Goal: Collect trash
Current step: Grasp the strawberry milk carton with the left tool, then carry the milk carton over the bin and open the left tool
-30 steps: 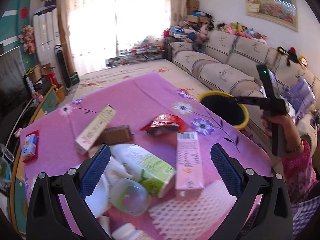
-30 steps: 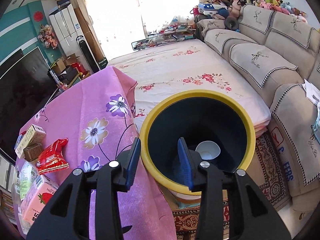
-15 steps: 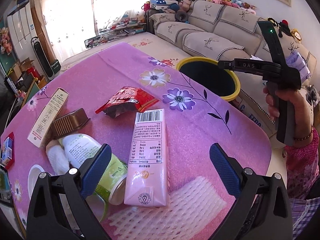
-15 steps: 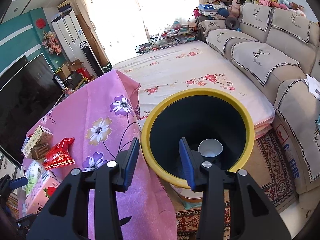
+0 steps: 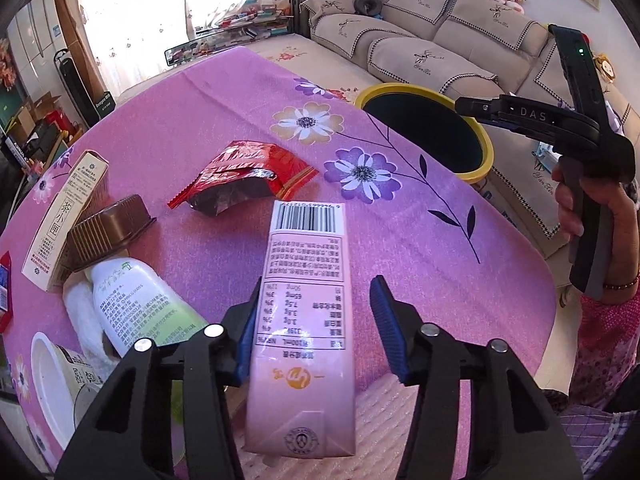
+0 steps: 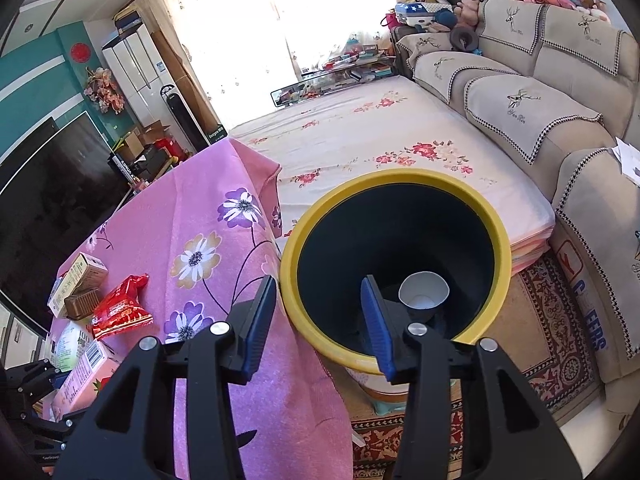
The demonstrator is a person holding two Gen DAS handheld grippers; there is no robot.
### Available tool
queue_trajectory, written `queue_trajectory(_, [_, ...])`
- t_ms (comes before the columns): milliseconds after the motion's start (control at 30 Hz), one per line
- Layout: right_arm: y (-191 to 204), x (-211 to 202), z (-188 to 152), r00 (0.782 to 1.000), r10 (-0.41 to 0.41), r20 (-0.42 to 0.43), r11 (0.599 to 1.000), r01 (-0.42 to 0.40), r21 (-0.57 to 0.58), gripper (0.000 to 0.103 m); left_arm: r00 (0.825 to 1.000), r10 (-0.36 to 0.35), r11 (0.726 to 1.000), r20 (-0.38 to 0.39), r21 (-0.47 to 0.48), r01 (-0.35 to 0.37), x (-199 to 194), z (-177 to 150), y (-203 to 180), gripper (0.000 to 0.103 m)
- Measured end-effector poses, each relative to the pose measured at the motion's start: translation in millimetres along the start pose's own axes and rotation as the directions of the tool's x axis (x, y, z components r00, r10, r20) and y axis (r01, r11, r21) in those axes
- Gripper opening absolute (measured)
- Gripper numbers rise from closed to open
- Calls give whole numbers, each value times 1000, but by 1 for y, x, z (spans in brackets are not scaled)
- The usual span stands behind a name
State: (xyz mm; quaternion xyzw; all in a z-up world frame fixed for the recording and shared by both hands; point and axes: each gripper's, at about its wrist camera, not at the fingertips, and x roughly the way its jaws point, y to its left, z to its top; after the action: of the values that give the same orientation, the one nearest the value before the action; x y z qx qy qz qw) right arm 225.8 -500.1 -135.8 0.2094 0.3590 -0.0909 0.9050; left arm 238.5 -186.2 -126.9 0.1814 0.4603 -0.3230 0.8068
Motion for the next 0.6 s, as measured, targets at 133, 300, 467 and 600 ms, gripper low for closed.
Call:
queue_trajectory(133, [-1, -1, -1, 1000, 7, 1, 1000, -7, 4, 42, 1000, 21, 1000, -4, -1, -21, -1, 2, 0, 38])
queue_trajectory(300, [-2, -10, 0, 1000, 15, 17, 1000, -15, -4, 43, 999, 41, 999, 27, 14, -41, -15, 10, -6, 38])
queue_trajectory(467, [-5, -27, 1, 998, 22, 51, 1000, -21, -19, 42, 997, 37, 999, 73, 22, -39, -31, 30, -13, 38])
queue_trajectory(600, [-17, -38, 5, 997, -1, 79, 1000, 2, -17, 43, 996, 30, 999, 89, 38, -34, -29, 56, -27, 38])
